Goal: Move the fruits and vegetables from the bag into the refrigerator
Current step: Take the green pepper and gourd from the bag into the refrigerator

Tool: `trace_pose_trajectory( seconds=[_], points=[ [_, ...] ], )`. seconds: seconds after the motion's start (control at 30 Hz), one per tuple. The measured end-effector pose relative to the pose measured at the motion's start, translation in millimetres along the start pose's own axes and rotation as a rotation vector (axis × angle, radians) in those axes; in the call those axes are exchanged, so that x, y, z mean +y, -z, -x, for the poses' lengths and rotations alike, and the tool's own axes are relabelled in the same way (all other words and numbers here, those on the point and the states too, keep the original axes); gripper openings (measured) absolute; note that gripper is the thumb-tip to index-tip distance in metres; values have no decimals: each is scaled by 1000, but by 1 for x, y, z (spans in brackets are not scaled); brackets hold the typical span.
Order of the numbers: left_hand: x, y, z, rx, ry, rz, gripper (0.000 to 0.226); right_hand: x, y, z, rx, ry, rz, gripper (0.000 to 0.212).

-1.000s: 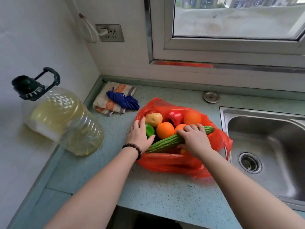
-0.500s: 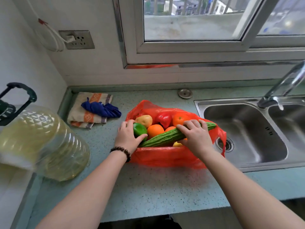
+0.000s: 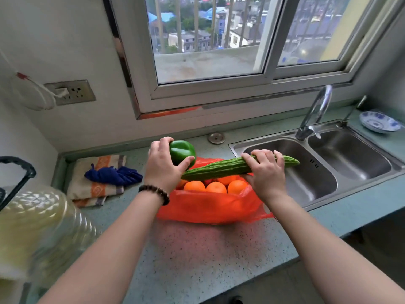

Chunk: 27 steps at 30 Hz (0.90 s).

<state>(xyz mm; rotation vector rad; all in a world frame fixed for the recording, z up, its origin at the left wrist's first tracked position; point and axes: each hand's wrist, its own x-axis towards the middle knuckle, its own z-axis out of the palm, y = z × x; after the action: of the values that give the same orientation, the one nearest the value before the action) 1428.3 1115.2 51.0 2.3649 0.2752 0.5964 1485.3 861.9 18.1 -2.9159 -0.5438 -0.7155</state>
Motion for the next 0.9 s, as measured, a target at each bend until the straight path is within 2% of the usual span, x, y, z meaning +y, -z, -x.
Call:
trace_pose_trajectory(
  seconds=[0.23,0.47,0.73,0.9],
  points=[
    [52,-48,-5,-148,-149,59,63,66,38,45,32,-243,110,57],
    [158,-132,29,-361,-337,167,63,153,82,139,41,-518,226,55],
    [327,-227,146,-629,-574,332,64,266,159,307,136,-917,380,59],
    [434,-270,245,-733,-699,436,64,323,218,421,169,-1125,489,57]
  ],
)
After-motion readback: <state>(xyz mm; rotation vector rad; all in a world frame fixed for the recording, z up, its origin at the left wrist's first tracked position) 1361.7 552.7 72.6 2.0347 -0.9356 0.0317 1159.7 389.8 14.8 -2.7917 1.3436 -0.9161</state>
